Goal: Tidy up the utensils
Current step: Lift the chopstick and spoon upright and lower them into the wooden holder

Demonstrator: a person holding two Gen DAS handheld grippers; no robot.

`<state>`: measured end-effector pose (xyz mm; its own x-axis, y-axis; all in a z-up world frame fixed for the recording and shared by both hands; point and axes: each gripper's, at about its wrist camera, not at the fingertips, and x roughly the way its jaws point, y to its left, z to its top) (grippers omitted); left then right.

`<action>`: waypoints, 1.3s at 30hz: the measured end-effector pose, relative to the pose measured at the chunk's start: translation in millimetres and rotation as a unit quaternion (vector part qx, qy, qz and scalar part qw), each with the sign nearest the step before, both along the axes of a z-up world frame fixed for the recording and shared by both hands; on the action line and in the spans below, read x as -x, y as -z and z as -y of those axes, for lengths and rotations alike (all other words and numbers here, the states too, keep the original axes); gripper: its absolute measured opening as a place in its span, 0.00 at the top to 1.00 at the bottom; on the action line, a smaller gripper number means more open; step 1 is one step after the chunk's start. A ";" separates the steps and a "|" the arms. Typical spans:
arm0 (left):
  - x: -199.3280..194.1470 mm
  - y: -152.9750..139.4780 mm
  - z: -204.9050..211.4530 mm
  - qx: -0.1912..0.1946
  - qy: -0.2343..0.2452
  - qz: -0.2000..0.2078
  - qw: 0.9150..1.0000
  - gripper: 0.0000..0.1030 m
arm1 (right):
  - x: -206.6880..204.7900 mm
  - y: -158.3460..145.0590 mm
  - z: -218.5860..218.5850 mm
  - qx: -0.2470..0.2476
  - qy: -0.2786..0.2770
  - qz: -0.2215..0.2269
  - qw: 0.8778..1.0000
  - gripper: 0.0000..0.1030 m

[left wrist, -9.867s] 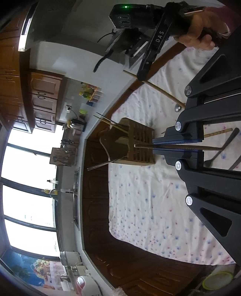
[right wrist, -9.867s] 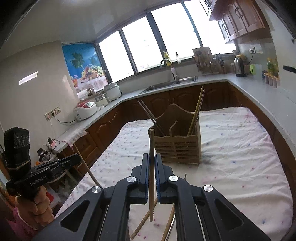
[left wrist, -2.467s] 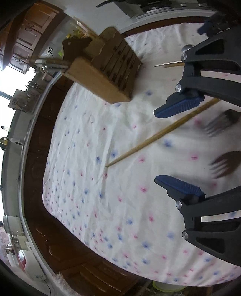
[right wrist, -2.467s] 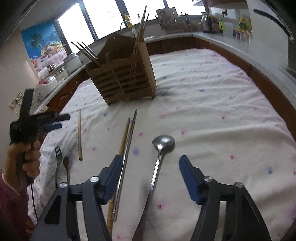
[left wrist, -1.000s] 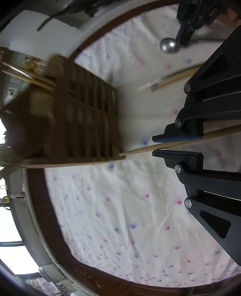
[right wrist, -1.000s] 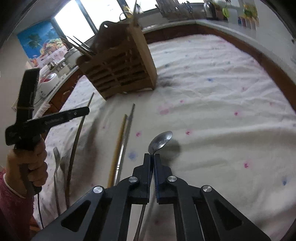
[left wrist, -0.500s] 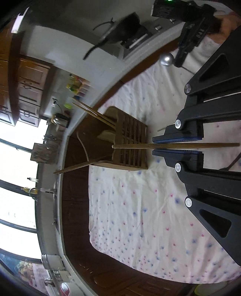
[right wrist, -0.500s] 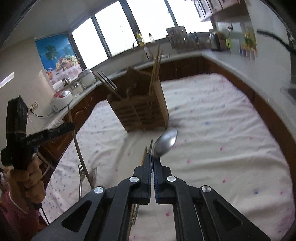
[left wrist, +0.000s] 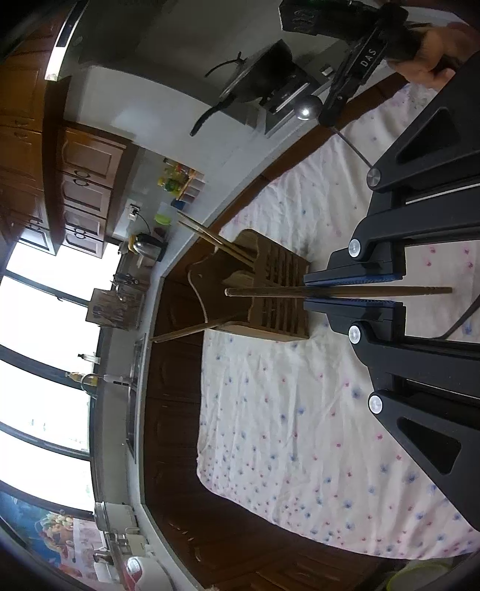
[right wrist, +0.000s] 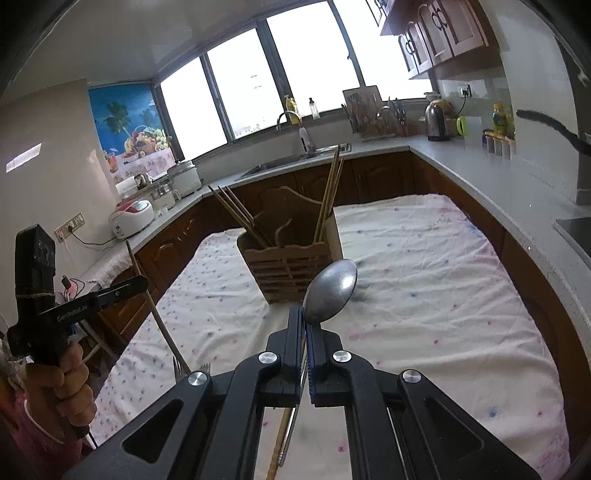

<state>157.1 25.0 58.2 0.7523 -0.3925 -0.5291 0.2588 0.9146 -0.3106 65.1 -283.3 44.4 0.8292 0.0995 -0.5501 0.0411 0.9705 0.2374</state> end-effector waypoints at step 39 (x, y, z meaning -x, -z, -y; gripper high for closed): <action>-99.0 -44.9 -7.3 0.024 -0.071 0.168 0.983 0.96 | -118.6 -60.0 28.2 0.058 0.031 0.109 0.992 0.98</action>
